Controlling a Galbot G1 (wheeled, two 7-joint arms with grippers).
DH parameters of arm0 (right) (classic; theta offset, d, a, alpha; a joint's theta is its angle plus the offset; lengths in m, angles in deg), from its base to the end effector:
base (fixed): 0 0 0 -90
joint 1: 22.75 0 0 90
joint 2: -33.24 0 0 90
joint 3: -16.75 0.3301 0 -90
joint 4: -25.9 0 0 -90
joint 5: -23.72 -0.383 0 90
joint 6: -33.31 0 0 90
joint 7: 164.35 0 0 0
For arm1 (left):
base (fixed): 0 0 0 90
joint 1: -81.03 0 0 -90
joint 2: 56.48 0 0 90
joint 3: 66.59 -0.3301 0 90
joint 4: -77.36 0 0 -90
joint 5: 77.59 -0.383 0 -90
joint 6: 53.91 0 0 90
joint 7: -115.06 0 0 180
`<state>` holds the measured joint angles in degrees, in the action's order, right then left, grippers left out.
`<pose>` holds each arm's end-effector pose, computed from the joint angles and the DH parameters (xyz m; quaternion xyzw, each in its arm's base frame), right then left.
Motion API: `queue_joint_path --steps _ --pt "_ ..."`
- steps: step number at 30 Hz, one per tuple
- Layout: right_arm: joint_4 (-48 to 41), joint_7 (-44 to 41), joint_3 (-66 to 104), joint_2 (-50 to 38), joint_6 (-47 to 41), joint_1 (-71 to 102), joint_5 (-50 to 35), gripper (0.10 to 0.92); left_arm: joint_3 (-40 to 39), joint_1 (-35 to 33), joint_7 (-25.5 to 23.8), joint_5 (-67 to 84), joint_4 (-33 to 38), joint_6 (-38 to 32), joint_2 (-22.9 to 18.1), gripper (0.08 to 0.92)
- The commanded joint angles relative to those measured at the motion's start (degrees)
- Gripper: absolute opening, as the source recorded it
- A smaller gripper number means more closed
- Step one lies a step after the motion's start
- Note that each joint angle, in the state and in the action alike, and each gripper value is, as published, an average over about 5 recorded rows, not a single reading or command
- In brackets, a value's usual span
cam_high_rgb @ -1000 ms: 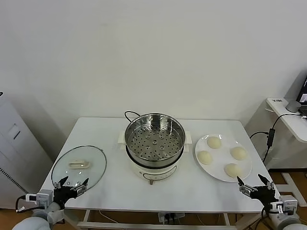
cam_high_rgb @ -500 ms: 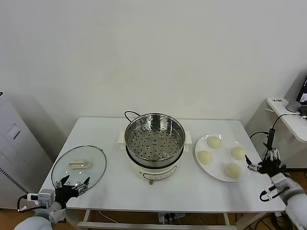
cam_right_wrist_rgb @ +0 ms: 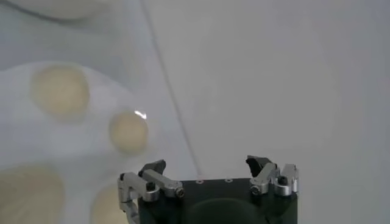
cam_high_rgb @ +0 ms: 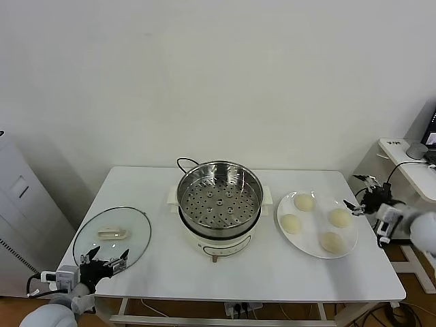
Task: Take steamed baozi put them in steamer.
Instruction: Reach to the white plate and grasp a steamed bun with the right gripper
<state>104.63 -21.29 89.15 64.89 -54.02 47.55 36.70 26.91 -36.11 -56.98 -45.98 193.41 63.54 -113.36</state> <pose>0.4413 -0.2851 -0.1704 0.2691 -0.7578 0.5663 0.1809 0.2490 0.1061 -0.2671 -0.0286 -0.9641 -0.0382 0.2612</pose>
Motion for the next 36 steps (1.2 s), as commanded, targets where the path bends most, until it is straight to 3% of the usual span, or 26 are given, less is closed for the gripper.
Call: queue_joint_path --steps 1,10,18,36 --pt "-12.61 -13.74 -24.47 -2.64 2.4 -26.22 -0.1 0.823 -0.07 0.14 -0.01 -0.1 -0.07 0.14 0.07 0.823" --pt "-28.1 -23.23 -45.39 7.74 6.16 -46.48 -1.97 0.823 0.02 0.2 -0.05 -0.08 -0.17 0.3 0.36 0.823" --pt "-40.73 -28.02 -49.48 19.27 10.3 -50.77 2.21 0.823 -0.04 0.29 -0.1 -0.04 -0.39 0.3 0.28 0.823" --pt "-51.3 -21.76 -45.64 31.31 9.95 -45.84 10.02 0.823 -0.83 0.75 -0.3 0.0 -0.59 0.21 0.44 0.823"
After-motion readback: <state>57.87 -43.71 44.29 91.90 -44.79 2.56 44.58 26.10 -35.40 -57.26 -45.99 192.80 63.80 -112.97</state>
